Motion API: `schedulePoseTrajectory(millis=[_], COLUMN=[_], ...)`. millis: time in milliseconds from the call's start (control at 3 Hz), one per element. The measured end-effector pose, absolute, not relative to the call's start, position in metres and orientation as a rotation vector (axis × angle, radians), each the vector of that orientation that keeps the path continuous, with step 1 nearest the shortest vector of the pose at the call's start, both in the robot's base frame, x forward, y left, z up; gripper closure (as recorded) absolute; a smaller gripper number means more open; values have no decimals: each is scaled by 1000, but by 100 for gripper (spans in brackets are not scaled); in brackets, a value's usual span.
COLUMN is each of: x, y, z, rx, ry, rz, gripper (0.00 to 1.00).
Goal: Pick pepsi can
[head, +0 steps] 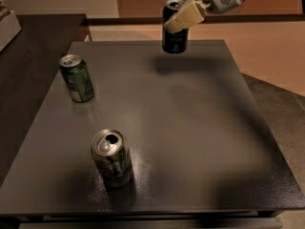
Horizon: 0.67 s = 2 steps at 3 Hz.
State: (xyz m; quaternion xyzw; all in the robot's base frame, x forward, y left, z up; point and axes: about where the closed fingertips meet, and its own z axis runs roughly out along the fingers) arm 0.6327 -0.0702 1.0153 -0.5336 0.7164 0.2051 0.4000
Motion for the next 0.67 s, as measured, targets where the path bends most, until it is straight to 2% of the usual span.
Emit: schedulePoseTrajectory(millis=[667], x=[627], y=[-74], z=[1040], rx=[-1387], ry=[1761], rz=[517], gripper=[100])
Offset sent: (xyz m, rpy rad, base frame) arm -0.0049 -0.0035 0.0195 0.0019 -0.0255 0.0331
